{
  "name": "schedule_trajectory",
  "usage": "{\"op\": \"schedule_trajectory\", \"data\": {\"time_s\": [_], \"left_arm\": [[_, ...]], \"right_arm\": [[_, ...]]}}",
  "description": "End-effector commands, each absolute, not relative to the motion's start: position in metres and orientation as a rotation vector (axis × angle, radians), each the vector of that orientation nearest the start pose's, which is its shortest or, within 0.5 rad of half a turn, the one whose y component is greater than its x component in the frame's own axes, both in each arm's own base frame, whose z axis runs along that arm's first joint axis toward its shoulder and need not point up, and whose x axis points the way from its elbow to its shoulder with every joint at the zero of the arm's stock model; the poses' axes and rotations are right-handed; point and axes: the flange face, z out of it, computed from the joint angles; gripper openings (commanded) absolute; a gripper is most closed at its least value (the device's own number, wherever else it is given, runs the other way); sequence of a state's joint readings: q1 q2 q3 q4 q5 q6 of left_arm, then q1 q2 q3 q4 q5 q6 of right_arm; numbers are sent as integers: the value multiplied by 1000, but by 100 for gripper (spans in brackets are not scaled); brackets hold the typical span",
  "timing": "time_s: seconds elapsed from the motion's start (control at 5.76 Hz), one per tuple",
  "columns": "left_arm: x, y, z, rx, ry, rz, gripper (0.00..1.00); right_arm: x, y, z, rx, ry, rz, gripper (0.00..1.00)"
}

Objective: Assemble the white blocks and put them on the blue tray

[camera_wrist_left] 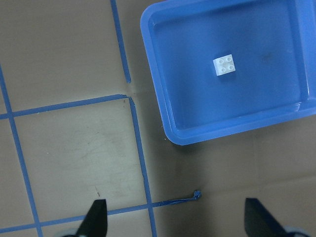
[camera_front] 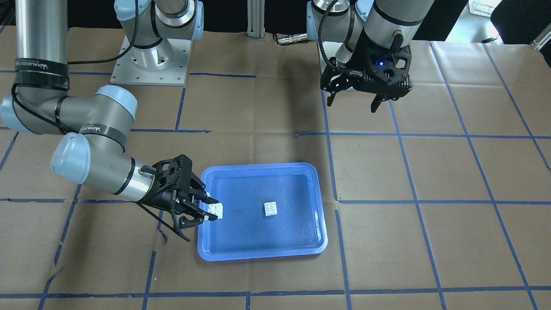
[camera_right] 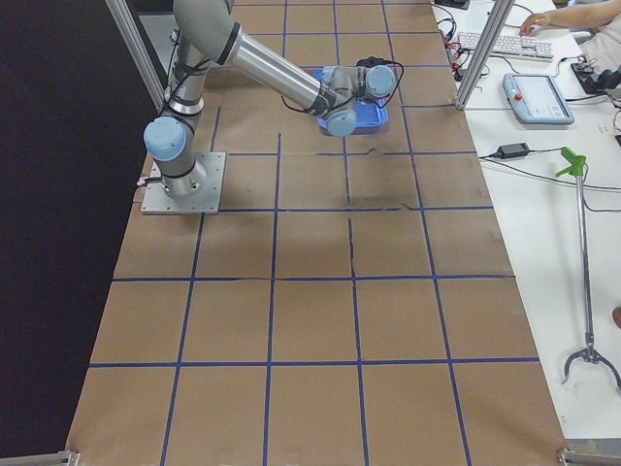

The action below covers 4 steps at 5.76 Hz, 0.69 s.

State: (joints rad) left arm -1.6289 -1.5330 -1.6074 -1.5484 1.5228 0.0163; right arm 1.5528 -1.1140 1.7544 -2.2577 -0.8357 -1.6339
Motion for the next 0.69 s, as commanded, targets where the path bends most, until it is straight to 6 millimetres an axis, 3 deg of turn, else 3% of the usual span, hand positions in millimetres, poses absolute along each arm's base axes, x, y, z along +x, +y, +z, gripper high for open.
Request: {"op": "schedule_trajectory", "data": {"time_s": [0.0, 0.17, 0.52], "left_arm": [[-165, -466, 496, 18, 3190, -52, 95], [-165, -465, 496, 21, 3189, -48, 98], [-160, -465, 493, 27, 3153, -45, 98]], "right_arm": [[228, -593, 204, -1854, 1758, -836, 24], [239, -594, 176, -1814, 1786, -822, 25], [252, -585, 159, -1756, 1822, -760, 25]]}}
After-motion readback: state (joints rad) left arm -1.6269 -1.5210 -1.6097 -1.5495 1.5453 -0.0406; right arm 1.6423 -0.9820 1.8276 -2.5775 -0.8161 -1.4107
